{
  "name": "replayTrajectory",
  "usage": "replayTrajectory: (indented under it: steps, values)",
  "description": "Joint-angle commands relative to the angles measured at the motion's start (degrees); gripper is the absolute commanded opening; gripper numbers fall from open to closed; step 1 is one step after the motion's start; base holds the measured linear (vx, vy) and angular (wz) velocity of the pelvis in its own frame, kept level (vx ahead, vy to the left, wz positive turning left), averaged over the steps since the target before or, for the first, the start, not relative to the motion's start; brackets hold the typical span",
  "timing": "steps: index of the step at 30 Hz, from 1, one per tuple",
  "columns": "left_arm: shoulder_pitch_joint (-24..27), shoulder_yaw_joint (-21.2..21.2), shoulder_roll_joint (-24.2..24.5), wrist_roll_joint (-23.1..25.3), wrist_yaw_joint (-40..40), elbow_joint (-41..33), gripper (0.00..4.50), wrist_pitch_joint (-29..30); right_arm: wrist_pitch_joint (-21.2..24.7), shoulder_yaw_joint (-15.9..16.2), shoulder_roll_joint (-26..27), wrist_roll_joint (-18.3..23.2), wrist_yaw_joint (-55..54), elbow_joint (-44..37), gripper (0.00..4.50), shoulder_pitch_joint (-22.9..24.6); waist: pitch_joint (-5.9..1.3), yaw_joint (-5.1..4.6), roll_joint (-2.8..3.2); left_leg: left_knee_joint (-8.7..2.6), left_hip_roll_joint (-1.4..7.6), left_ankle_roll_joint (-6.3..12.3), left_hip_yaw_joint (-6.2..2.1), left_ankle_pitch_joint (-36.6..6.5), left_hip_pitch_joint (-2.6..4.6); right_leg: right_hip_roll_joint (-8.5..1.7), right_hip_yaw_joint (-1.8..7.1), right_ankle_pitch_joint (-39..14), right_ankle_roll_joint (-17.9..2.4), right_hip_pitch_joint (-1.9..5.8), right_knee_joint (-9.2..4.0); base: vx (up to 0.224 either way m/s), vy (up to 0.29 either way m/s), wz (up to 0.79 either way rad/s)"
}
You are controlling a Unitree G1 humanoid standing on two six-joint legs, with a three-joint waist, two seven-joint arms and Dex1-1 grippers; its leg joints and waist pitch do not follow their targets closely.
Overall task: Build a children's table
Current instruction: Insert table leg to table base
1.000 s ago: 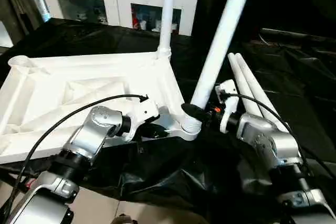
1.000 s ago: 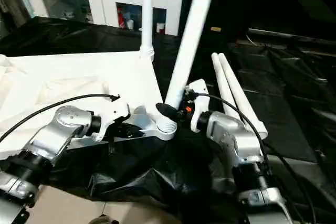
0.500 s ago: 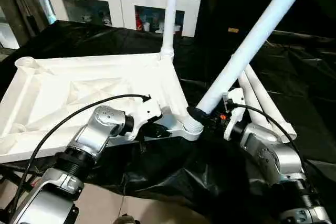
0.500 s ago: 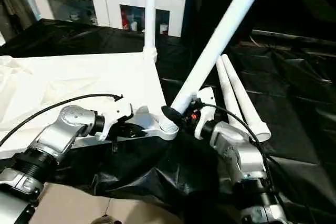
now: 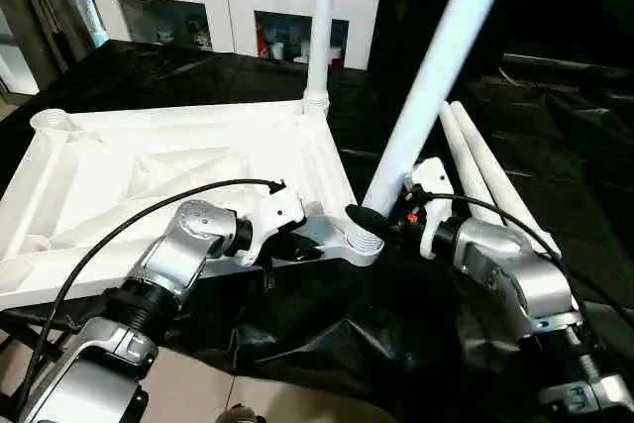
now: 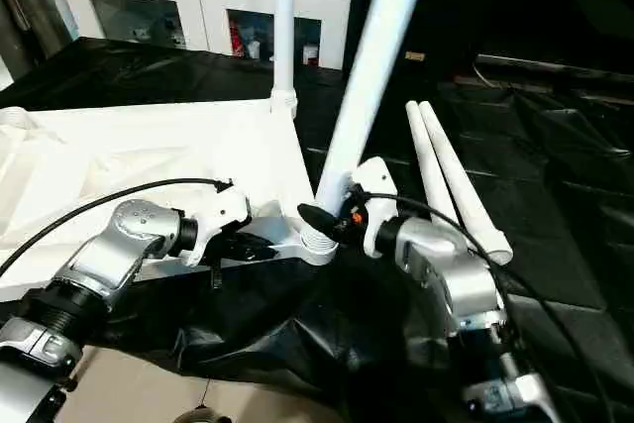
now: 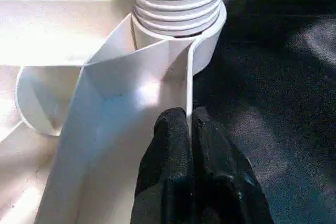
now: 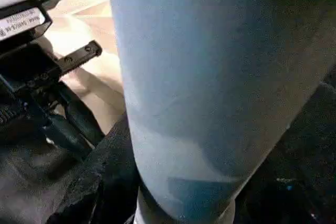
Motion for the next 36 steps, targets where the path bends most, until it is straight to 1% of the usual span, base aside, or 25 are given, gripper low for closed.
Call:
replayTrajectory:
  steps: [1,3,5,6,7,8,9,10,14,17,19,22,24,26,27,28,29,32,33,34,36]
  values:
    - [-1.3,1.4,1.3,0.4,1.3,-0.9,0.0,-0.8,3.7,4.3,-0.9,-2.0,2.6,3.9,1.9,2.3,-3.03,-0.16,-0.29,-4.58,2.45,-0.43,-1.16,-17.8,0.87,-5.42,3.18,-24.8,-6.7,1.52,-6.23,0.0,0.0,0.0]
    - [-1.2,1.5,1.4,0.3,1.3,-1.1,0.0,-0.8,3.5,4.5,-1.1,-2.2,3.5,4.3,1.9,2.1,-3.03,-0.11,-0.41,-4.56,2.44,-0.32,-1.14,-17.6,0.83,-5.5,3.2,-25.5,-6.4,1.54,-6.3,0.0,0.0,0.0]
    - [-1.2,1.5,1.4,0.2,1.3,-1.1,0.0,-0.8,3.3,4.8,-1.3,-2.2,4.1,4.6,1.9,2.0,-3.0,-0.12,-0.34,-4.63,2.48,-0.3,-1.19,-17.6,0.85,-5.45,3.18,-25.7,-6.2,1.49,-6.31,0.0,0.0,0.0]
    - [-1.2,1.6,1.5,0.2,1.3,-1.1,0.0,-0.8,3.2,4.8,-1.5,-2.2,4.3,4.6,1.9,2.0,-3.04,-0.13,-0.46,-4.61,2.49,-0.25,-1.17,-17.5,0.86,-5.47,3.18,-25.5,-6.2,1.51,-6.3,0.0,0.0,0.0]
    - [-1.2,1.6,1.5,0.2,1.3,-1.1,0.0,-0.8,3.2,4.8,-1.5,-2.2,4.3,4.6,1.9,1.9,-3.01,-0.11,-0.4,-4.64,2.49,-0.22,-1.18,-17.4,0.81,-5.49,3.19,-25.6,-6.2,1.52,-6.3,0.0,0.0,0.0]
    - [-1.1,1.7,1.5,0.2,1.5,-1.1,0.0,-0.8,3.2,4.8,-1.5,-2.2,4.4,4.6,1.9,1.9,-3.01,-0.11,-0.59,-4.63,2.49,-0.17,-1.14,-17.4,0.81,-5.47,3.18,-25.7,-6.1,1.5,-6.34,0.0,0.0,0.0]
    - [-1.1,1.8,1.4,0.2,1.8,-1.0,0.0,-0.7,3.2,4.7,-1.4,-2.3,4.5,4.7,1.9,1.9,-3.05,-0.08,-0.6,-4.65,2.51,-0.15,-1.16,-17.1,0.8,-5.48,3.19,-25.4,-6.1,1.54,-6.26,0.0,0.0,0.0]
    - [-1.1,1.8,1.4,0.2,1.8,-1.0,0.0,-0.7,3.2,4.7,-1.4,-2.3,4.5,4.7,1.9,1.9,-3.0,-0.1,-0.49,-4.69,2.53,-0.18,-1.19,-17.3,0.87,-5.47,3.16,-25.5,-6.2,1.45,-6.28,0.0,0.0,0.0]
    - [-1.5,2.2,1.1,0.5,3.3,-0.6,0.0,-0.2,2.1,4.0,-1.0,-3.2,3.4,5.4,1.9,2.0,-2.93,-0.1,-0.54,-4.72,2.51,-0.31,-1.17,-18.0,0.91,-5.54,3.18,-26.7,-5.9,1.34,-6.5,0.0,0.0,0.0]
    - [-1.8,2.6,0.7,0.4,4.0,-0.1,0.0,-0.1,1.4,4.0,-0.7,-3.7,2.3,4.1,1.9,2.9,-2.87,-0.12,-0.43,-4.8,2.5,-0.5,-1.24,-18.5,0.94,-5.57,3.14,-28.1,-5.3,1.3,-6.72,0.0,0.0,0.0]
    - [-2.0,2.7,0.6,0.4,4.1,0.1,0.0,-0.2,0.7,4.3,-0.5,-4.2,1.8,3.4,1.9,3.4,-2.93,-0.11,-0.29,-4.82,2.53,-0.69,-1.28,-18.9,1.02,-5.57,3.16,-28.2,-5.2,1.22,-6.75,0.0,0.0,0.0]
    - [-2.1,2.7,0.3,0.4,4.3,0.5,0.0,-0.3,-0.8,5.2,-0.6,-5.3,1.5,2.2,1.9,4.3,-2.89,-0.15,-0.28,-4.88,2.54,-0.77,-1.31,-19.3,1.04,-5.55,3.17,-28.5,-5.0,1.16,-6.83,0.0,0.0,0.0]
    - [-2.3,2.6,0.2,0.4,4.3,0.7,0.0,-0.3,-1.0,5.4,-0.7,-5.4,1.8,2.1,1.89,4.4,-2.83,-0.21,-0.36,-4.92,2.51,-0.74,-1.36,-19.8,1.03,-5.59,3.13,-29.2,-4.9,1.17,-6.93,0.0,0.0,0.0]
    - [-2.4,2.6,0.1,0.4,4.3,0.9,0.0,-0.4,-0.8,5.2,-0.4,-5.0,2.1,2.5,1.89,4.2,-2.79,-0.26,-0.33,-4.93,2.52,-0.64,-1.39,-20.2,1.11,-5.56,3.11,-29.6,-4.9,1.08,-7.01,0.0,0.0,0.0]
    - [-2.5,2.6,0.1,0.5,4.3,0.9,0.0,-0.4,-0.8,5.1,-0.4,-4.9,2.2,2.6,1.89,4.2,-2.83,-0.21,-0.49,-4.95,2.53,-0.57,-1.4,-20.0,1.06,-5.58,3.11,-29.5,-4.9,1.14,-6.95,0.0,0.0,0.0]
    - [-2.5,2.6,0.1,0.4,4.3,0.9,0.0,-0.4,-0.7,5.0,-0.3,-4.8,2.4,2.8,1.89,4.2,-2.85,-0.23,-0.43,-4.99,2.57,-0.54,-1.39,-19.9,1.03,-5.59,3.14,-29.2,-5.0,1.16,-6.95,0.0,0.0,0.0]
    - [-2.5,2.6,0.1,0.4,4.3,0.9,0.0,-0.5,-0.7,5.0,-0.2,-4.7,2.5,2.8,1.89,4.2,-2.86,-0.19,-0.53,-4.98,2.56,-0.48,-1.37,-19.8,1.03,-5.61,3.14,-29.0,-5.0,1.16,-6.96,0.0,0.0,0.0]
    - [-2.2,2.4,0.4,0.0,2.9,-0.2,0.0,-0.9,-0.1,2.7,1.0,-2.4,3.4,5.6,1.89,3.9,-2.87,-0.21,-0.3,-5.1,2.59,-0.44,-1.42,-20.0,1.08,-5.7,3.07,-28.7,-5.4,1.23,-7.01,0.0,0.0,0.0]
    - [-2.1,2.4,0.6,-0.1,2.6,-0.5,0.0,-1.1,0.1,2.1,1.3,-1.8,3.6,6.4,1.89,3.8,-2.89,-0.24,-0.33,-5.11,2.62,-0.4,-1.43,-20.2,1.13,-5.73,3.04,-28.6,-5.6,1.23,-7.05,0.0,0.0,0.0]
    - [-1.5,2.2,1.1,-0.5,1.2,-1.5,0.0,-1.5,0.0,1.4,1.2,-0.9,5.7,8.5,1.89,3.2,-2.86,-0.25,-0.04,-5.14,2.61,-0.5,-1.46,-20.5,1.12,-5.67,3.03,-28.3,-5.8,1.21,-7.02,0.0,0.0,0.0]
    - [-1.3,2.0,1.3,-0.6,0.6,-1.8,0.0,-1.7,-0.2,1.6,0.8,-0.9,6.6,9.3,1.89,3.1,-2.9,-0.34,-0.08,-5.23,2.68,-0.64,-1.51,-20.7,1.06,-5.7,3.01,-27.6,-6.0,1.4,-7.01,0.0,0.0,0.0]
